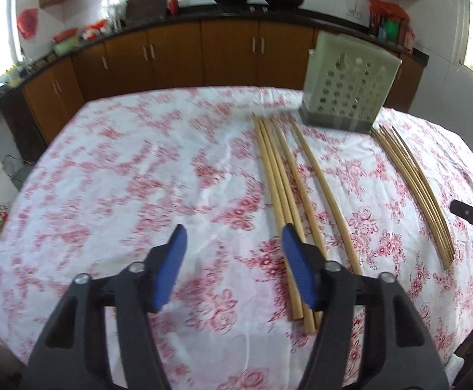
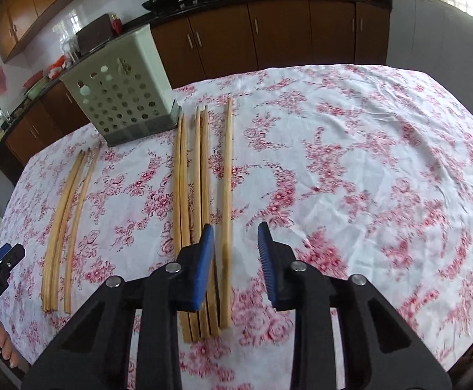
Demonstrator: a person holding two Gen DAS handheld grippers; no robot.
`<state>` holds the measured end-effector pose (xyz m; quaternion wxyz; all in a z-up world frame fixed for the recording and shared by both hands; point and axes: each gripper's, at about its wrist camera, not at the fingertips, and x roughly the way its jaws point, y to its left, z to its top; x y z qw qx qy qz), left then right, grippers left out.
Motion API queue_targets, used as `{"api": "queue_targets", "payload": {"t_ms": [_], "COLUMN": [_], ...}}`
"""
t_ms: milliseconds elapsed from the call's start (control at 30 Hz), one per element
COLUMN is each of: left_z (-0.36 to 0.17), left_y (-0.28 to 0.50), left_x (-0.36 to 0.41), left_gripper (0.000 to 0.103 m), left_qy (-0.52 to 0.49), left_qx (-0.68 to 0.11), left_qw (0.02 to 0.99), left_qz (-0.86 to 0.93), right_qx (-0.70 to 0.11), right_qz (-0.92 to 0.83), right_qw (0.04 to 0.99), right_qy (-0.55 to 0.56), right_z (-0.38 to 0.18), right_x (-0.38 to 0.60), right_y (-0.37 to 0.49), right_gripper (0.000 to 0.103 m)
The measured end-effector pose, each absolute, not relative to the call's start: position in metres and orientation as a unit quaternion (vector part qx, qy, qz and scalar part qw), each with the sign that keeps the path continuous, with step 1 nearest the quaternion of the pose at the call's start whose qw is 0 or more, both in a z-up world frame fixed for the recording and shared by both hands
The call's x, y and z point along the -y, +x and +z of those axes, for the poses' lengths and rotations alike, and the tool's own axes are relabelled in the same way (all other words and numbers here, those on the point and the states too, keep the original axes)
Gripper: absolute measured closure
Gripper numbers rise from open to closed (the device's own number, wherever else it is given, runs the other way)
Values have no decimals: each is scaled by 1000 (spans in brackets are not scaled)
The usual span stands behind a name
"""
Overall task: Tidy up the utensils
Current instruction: 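Lower the right tool onto a bamboo chopstick and close it while the left tool grasps another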
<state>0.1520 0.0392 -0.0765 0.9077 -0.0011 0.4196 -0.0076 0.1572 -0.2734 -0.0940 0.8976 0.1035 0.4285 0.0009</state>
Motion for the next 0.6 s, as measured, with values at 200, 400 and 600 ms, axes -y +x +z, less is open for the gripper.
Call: {"api": "queue_targets", "payload": {"t_ms": [200,400,600], "left_z": [-93,-98,-102], "left_y": [167,172,172], "left_x": [-31,-22,-17], "left_gripper": [71,77,81], "left_qy": [-18,-7,12], "left_qx": [-449,-457,-465], "left_qw": [892,887,884], "left_qz": [-45,-58,-54], "right_qx": [-454,-443,-442], "right_qz": [4,-5,-1], "right_qw": [887,893,894], "right_qy": [86,82,78], "right_z": [-108,-109,-109], "right_x": [268,273,271], "right_y": [178,175,174], "right_gripper": [85,93,93]}}
